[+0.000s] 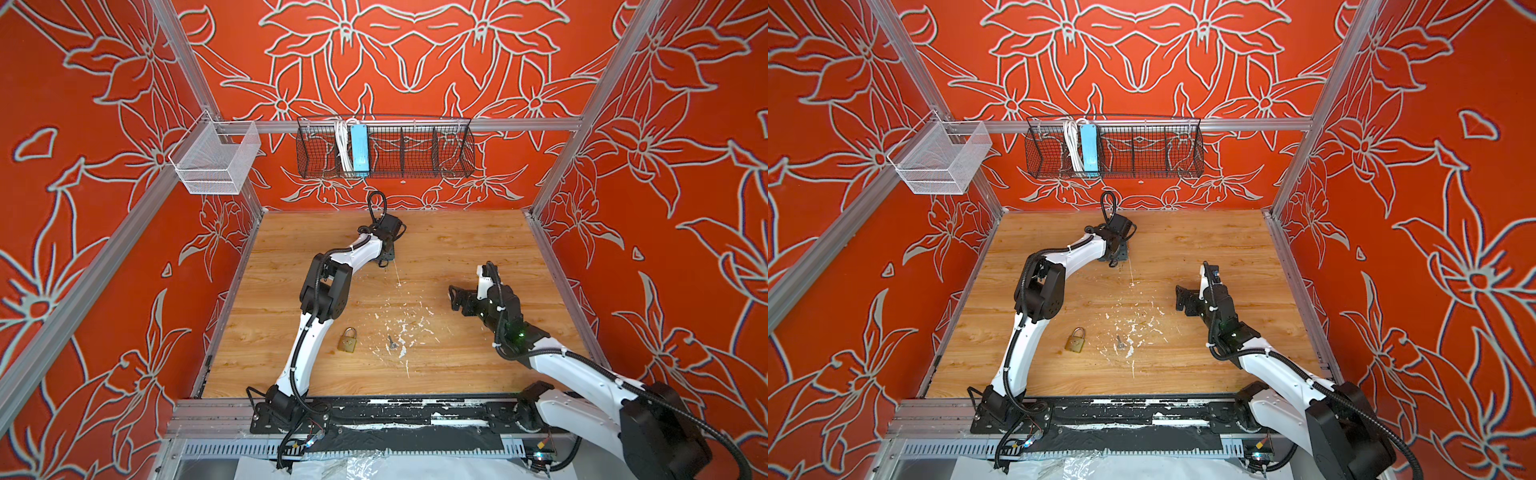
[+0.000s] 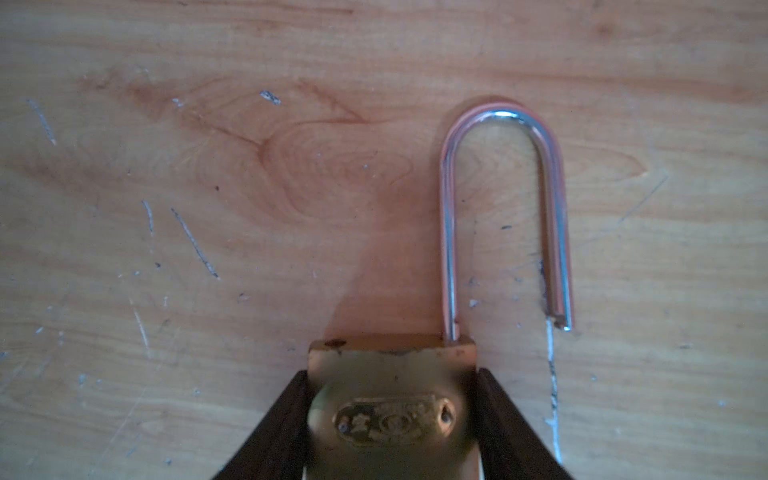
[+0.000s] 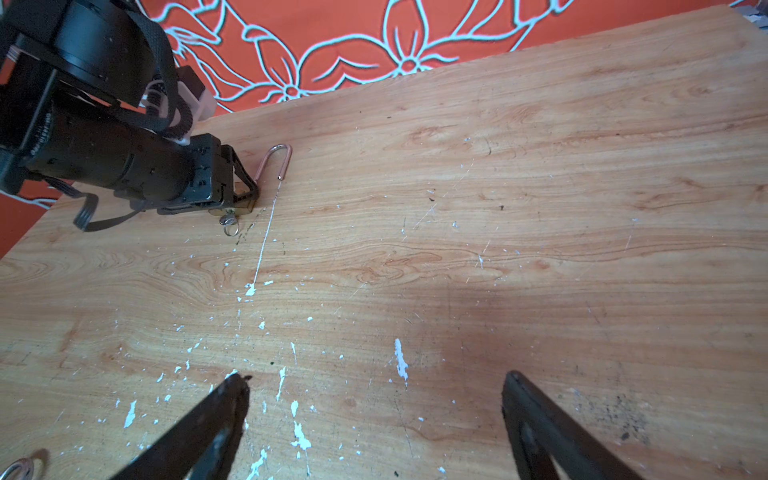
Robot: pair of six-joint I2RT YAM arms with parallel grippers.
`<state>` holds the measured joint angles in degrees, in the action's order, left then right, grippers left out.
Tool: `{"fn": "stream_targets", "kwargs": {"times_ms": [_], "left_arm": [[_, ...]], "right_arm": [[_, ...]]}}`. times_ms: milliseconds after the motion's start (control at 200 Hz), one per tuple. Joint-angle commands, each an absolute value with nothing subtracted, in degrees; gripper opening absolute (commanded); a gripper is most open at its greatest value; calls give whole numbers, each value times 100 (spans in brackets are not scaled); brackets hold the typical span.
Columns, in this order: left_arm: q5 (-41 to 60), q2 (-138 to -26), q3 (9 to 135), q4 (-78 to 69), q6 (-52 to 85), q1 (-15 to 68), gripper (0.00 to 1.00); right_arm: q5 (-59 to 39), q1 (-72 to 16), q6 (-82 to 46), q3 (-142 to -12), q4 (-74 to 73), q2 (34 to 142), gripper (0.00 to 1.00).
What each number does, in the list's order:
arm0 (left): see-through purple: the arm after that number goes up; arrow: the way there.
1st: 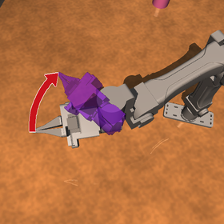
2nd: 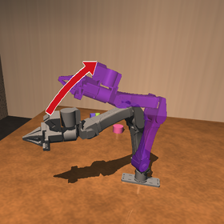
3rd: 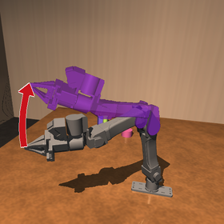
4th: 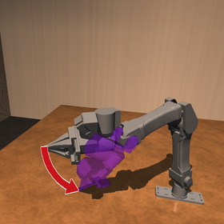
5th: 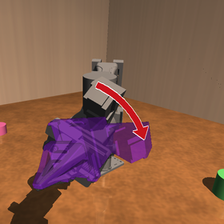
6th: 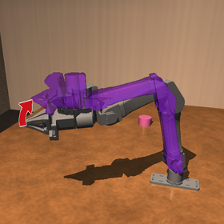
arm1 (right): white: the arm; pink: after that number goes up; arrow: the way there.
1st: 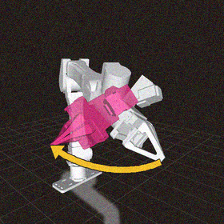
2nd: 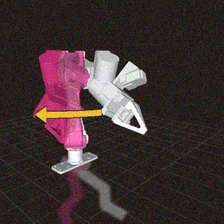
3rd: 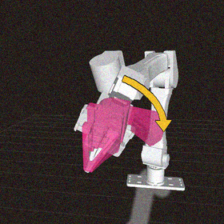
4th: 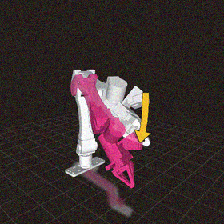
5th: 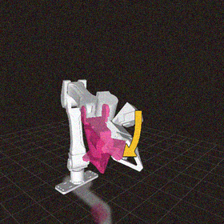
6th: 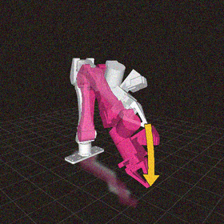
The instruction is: Unlock with the key
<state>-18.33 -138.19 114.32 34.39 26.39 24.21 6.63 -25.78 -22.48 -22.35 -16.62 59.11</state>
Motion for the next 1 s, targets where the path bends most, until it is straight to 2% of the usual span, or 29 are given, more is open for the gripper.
{"fn": "stream_targets", "kwargs": {"times_ms": [0, 65, 115, 135, 310, 395, 540, 671, 786, 901, 996], "left_arm": [[-1742, -13470, 11123, 3495, 2763, 2391, 63], [-1702, -13163, 10773, 3149, 2663, 2391, 78], [-1678, -12857, 10419, 2828, 2552, 2391, 96], [-1681, -12737, 10283, 2721, 2521, 2391, 100], [-1691, -11352, 8956, 2131, 2314, 2425, 97], [-1493, -10250, 7875, 1960, 2203, 2490, 97], [-569, -8332, 5944, 1978, 2434, 2597, 97], [554, -6847, 4536, 1896, 2788, 2627, 97], [618, -5917, 4092, 2027, 2473, 2636, 98], [951, -5152, 3375, 958, 2095, 2678, 99], [896, -4526, 3227, 818, 1798, 2927, 99]], "right_arm": [[570, -2540, -2171, -2212, -1814, 5886, 97], [496, -2536, -2145, -2223, -1858, 5931, 97], [439, -2540, -2136, -2262, -1857, 6003, 97], [412, -2538, -2144, -2286, -1855, 6038, 97], [-127, -2539, -1958, -2541, -1781, 6432, 96], [-669, -2549, -1689, -2826, -1598, 6745, 87], [-1147, -2782, -1485, -3326, -1285, 7481, 79], [-888, -3439, -1039, -3783, -914, 7988, 75], [-1546, -3690, -958, -3893, -1099, 8211, 73], [-2530, -3707, -708, -4097, -820, 8215, 69], [-2551, -3801, -552, -4054, -512, 7961, 67]]}}
